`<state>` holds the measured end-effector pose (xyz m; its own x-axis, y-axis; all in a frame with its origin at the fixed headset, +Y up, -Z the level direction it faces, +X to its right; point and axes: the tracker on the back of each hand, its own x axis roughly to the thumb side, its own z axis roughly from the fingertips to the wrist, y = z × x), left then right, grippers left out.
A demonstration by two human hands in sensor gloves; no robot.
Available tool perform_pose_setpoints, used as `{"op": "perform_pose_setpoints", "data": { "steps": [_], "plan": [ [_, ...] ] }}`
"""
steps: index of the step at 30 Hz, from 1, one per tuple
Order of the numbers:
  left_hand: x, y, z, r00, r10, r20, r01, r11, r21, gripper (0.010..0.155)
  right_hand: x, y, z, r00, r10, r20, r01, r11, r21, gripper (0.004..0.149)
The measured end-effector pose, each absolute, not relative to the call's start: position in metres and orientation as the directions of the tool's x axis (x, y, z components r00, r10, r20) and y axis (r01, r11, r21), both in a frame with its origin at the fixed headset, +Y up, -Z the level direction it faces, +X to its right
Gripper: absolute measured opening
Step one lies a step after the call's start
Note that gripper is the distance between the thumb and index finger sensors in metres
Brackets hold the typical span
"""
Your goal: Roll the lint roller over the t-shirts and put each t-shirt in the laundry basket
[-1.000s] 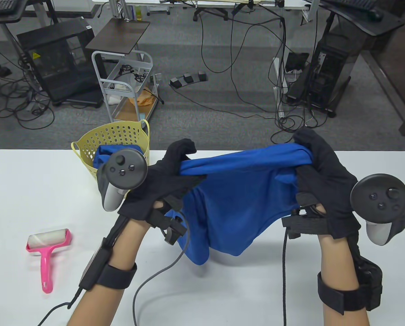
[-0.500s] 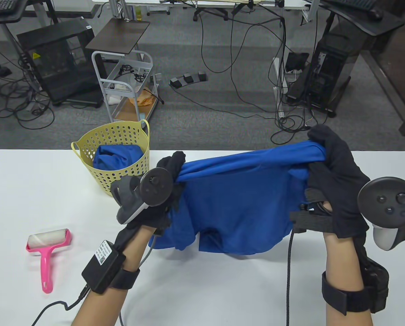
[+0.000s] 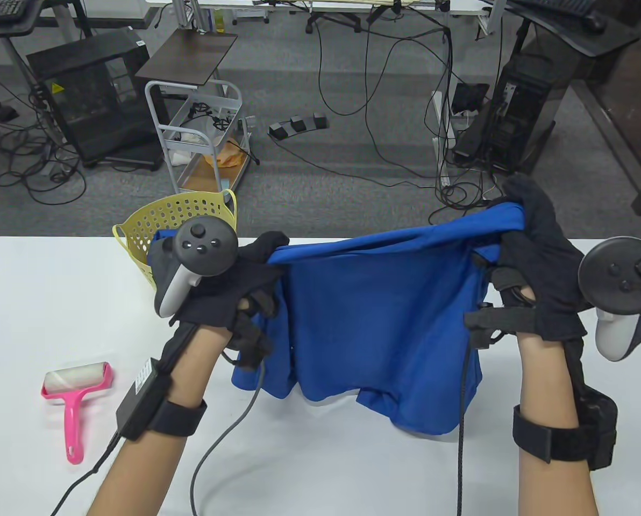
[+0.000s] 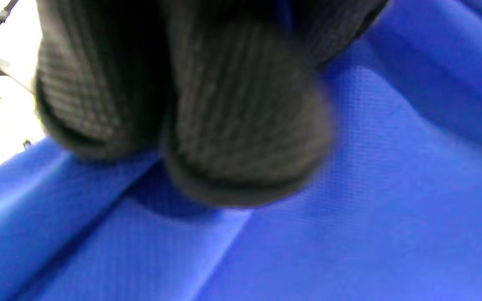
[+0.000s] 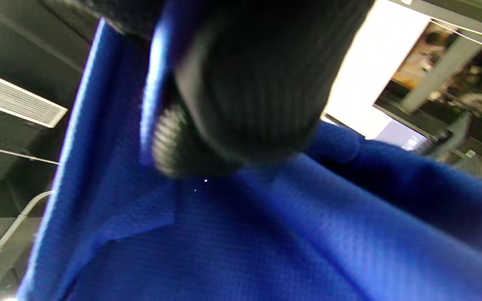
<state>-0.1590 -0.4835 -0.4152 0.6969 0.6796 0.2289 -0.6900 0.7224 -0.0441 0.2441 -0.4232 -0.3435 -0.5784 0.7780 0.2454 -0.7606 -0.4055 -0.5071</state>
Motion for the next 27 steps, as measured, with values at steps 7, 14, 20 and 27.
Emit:
{"op": "perform_pose_setpoints", "data": {
  "steps": [7,14,20,27],
  "plan": [
    [-0.136,-0.487,-0.473,0.534,0.773,0.342,-0.812,0.582,-0.047,0.048,0.260,-0.436,-0.390,-0.510,0.798,0.321,-0.783,-0.277,-0.556,0.045],
    [-0.137,-0.474,-0.466,0.473,0.730,0.494,-0.834,0.551,-0.015,0.049,0.263,-0.437,-0.370,-0.515,0.613,0.598,-0.823,-0.159,-0.546,0.046],
    [-0.134,-0.499,-0.433,0.780,0.357,0.514,-0.435,0.899,0.036,0.049,0.264,-0.492,-0.319,-0.636,0.506,0.582,-0.764,-0.307,-0.568,0.043],
    [-0.122,-0.644,-0.391,0.851,-0.114,0.513,0.238,0.954,-0.183,0.056,0.244,-0.632,-0.303,-0.885,0.301,0.355,-0.304,-0.951,0.047,0.036]
  ]
}}
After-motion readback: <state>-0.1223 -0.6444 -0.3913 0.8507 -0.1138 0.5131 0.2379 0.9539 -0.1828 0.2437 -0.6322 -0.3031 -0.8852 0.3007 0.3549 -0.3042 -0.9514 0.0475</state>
